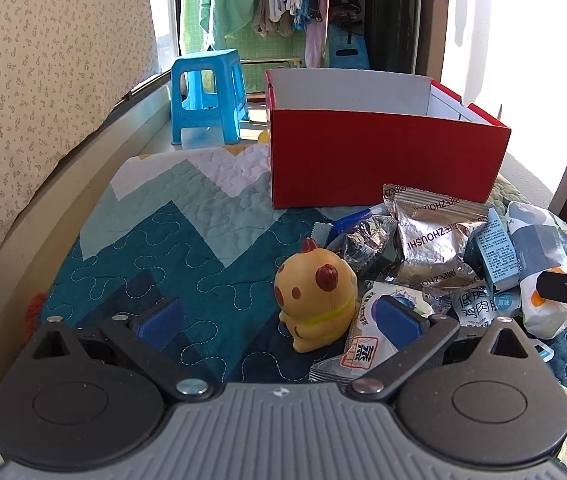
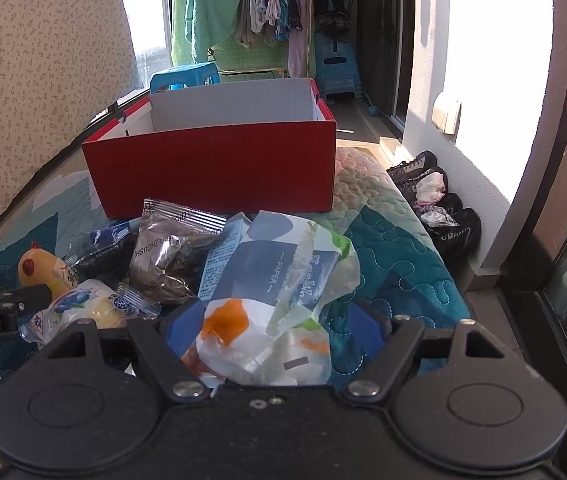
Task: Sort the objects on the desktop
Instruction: 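Grasp the yellow toy figurine with the left tool while the right tool grasps the white tissue pack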
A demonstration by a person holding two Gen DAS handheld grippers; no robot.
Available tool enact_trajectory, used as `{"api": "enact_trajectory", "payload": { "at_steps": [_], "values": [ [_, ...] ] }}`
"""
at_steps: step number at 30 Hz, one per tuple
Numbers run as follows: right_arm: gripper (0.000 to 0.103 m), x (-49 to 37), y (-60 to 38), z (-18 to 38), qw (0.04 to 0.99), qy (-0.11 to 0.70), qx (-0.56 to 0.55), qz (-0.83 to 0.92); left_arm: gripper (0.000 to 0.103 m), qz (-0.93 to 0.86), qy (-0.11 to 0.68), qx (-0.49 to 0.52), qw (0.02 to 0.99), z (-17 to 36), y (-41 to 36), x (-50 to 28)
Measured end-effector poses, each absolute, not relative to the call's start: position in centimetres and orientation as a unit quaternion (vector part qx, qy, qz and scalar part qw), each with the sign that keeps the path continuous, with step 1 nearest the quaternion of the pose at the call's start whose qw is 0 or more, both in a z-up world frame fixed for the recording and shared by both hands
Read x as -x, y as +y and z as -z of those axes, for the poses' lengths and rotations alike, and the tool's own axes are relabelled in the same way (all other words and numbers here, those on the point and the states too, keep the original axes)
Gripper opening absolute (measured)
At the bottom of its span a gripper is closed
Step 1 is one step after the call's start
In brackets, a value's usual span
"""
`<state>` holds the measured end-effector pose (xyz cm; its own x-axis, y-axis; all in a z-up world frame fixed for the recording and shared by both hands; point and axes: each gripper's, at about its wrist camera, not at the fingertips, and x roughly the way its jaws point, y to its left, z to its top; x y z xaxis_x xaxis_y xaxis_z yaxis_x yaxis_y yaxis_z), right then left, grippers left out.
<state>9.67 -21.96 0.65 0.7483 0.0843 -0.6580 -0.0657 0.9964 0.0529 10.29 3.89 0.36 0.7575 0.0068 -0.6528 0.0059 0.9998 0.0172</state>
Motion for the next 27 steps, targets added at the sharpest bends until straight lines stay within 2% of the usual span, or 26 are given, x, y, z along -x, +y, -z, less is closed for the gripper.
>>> {"api": "enact_trajectory", "payload": {
  "at_steps": [8,10,14,16,19,24,27],
  "values": [
    [0.079,-11.5,-22.4,0.4,0.925,0.374,-0.048,-0.044,0.101,0.02,0.364,0.007,0.931,0.7,4.8,-12.4],
    [0.077,-11.7,-22.5,0.7,0.92,0.383,-0.064,-0.051,0.091,0.028,0.369,0.015,0.929,0.9,4.9,-12.7],
    [0.076,-11.8,-22.3,1.0,0.916,0.39,-0.073,-0.059,0.079,0.036,0.369,0.022,0.928,1.1,4.9,-13.0],
    [0.076,-11.7,-22.3,0.8,0.917,0.387,-0.076,-0.062,0.069,0.045,0.369,0.017,0.928,1.1,4.6,-13.1],
    [0.069,-11.5,-22.3,0.5,0.919,0.382,-0.077,-0.064,0.06,0.053,0.366,0.014,0.929,1.1,4.4,-13.0],
    [0.059,-11.3,-22.1,0.5,0.92,0.381,-0.07,-0.068,0.047,0.061,0.361,0.011,0.93,0.9,4.2,-12.7],
    [0.053,-11.2,-22.1,0.2,0.922,0.376,-0.068,-0.066,0.046,0.06,0.361,0.01,0.931,0.8,4.2,-12.6]
  ]
}}
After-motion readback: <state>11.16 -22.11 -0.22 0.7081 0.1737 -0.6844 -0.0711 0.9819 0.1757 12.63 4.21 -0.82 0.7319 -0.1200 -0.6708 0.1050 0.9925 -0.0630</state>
